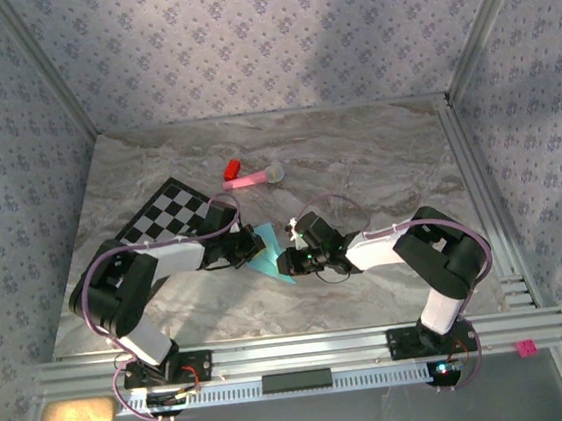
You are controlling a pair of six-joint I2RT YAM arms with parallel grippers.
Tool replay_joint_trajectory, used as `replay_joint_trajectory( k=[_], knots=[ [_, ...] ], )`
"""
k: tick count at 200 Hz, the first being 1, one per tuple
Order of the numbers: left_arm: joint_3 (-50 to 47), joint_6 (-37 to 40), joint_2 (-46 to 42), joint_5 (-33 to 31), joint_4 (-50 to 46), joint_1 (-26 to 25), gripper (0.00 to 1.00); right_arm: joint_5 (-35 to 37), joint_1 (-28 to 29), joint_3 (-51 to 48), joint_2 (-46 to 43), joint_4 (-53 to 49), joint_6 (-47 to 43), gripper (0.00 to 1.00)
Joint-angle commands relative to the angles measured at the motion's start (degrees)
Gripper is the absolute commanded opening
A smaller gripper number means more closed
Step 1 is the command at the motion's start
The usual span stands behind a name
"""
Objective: Fold a paper plane with a square sheet of paper (pick it up from the middle)
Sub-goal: Fourth fold the wing at the center of the table.
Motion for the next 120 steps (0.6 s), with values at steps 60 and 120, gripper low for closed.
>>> replay_joint_trajectory(
  k=[60, 120],
  knots=[
    [-0.7, 0.9, -3.3, -1.1, 0.4, -0.6, 0.17, 1.6, -0.2, -3.8, 0.4, 2.9, 3.0, 0.11],
    [-1.2, 1.6, -3.7, 0.0, 1.2, -0.5, 0.20, 2.7, 0.2, -5.3, 0.7, 5.9, 3.7, 0.11]
  ],
)
